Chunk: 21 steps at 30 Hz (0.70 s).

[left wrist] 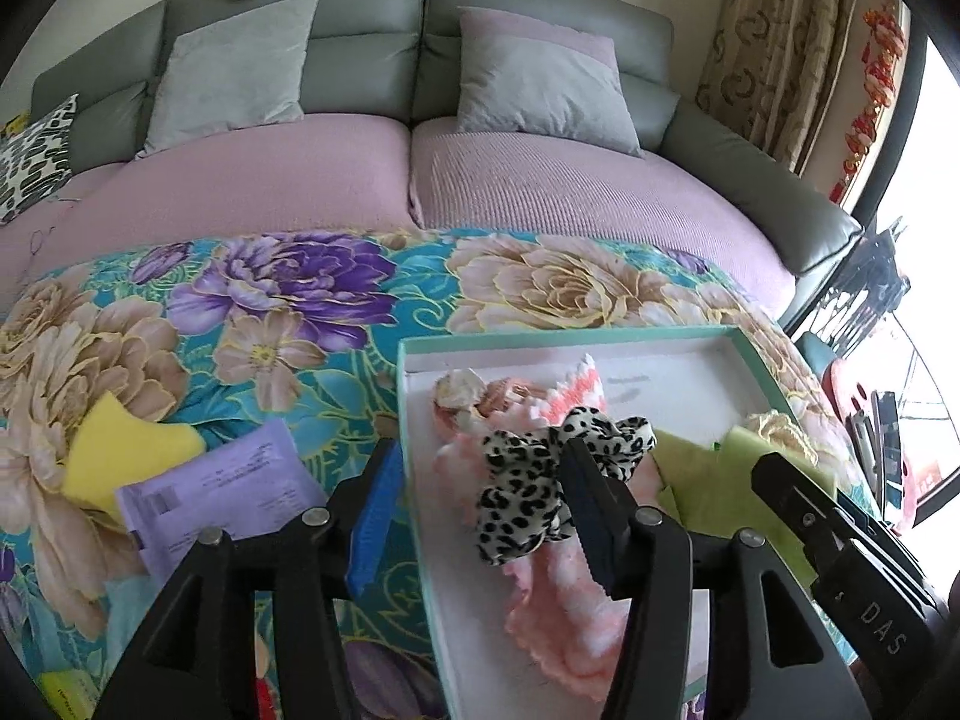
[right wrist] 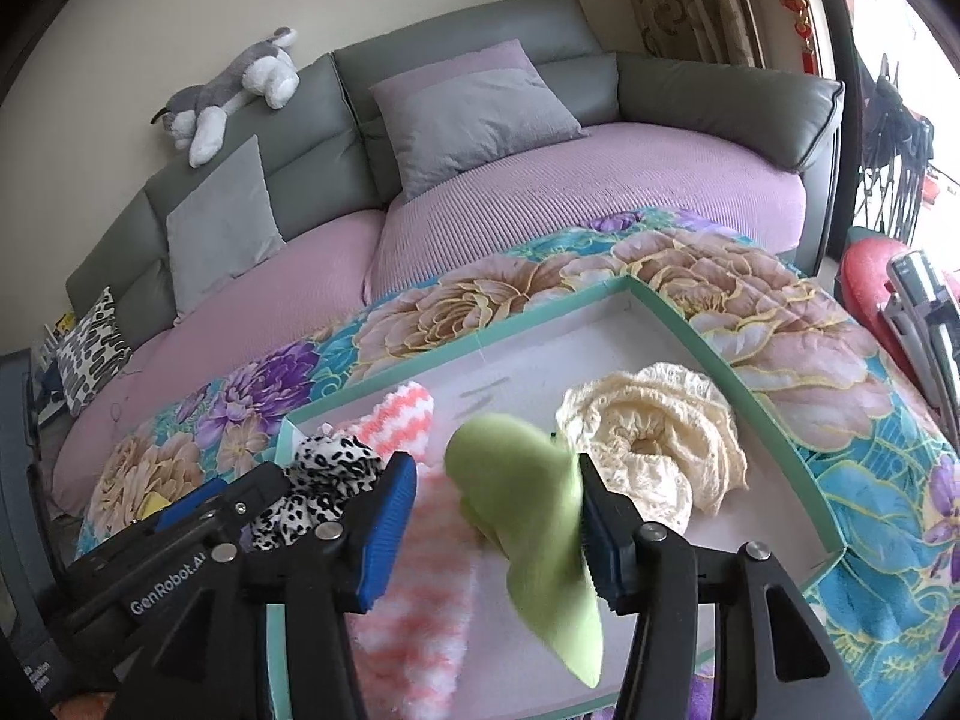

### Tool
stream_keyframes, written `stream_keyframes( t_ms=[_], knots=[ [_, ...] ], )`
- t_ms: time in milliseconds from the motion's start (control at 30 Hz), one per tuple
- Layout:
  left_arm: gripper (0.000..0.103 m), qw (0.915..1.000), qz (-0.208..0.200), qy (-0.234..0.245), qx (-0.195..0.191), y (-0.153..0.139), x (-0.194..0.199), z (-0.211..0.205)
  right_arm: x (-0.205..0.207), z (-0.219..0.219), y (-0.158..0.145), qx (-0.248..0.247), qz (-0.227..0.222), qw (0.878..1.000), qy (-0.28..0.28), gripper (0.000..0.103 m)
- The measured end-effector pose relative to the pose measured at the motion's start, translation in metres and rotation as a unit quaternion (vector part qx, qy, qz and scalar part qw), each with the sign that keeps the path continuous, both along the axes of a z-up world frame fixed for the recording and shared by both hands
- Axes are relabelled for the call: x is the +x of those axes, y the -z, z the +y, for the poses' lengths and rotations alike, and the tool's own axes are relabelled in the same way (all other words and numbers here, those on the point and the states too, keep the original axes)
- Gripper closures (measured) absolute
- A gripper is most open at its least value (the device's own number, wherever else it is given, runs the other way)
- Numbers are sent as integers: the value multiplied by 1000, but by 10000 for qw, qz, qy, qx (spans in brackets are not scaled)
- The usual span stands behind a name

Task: Organize soft objects
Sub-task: 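Lower both items into the tray and open both tools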

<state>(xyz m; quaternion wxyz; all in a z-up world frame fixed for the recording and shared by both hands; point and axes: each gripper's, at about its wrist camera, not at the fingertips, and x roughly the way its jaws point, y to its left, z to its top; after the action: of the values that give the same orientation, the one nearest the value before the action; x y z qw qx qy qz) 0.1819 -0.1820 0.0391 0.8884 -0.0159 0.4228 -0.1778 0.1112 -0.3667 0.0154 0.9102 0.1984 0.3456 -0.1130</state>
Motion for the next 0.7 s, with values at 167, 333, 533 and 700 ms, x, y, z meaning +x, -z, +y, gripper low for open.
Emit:
stream_keyframes(
  t_ms=[167, 333, 533, 700],
  knots=[
    [29, 9997, -121, -202, -70, -9, -3, 14, -3, 1, -6, -111, -56, 9999, 4, 34],
    [21, 9990, -167, -420, 12, -12, -4, 26, -3, 1, -6, -234, 16, 9997, 43, 27],
    [20, 9969, -55, -769, 145, -1, -3, 43, -4, 3, -8, -322, 36, 9995, 5, 18],
    [10, 9948, -59, -999, 187, 4, -5, 56, -4, 2, -6, -348, 102, 9993, 19, 16]
  ],
)
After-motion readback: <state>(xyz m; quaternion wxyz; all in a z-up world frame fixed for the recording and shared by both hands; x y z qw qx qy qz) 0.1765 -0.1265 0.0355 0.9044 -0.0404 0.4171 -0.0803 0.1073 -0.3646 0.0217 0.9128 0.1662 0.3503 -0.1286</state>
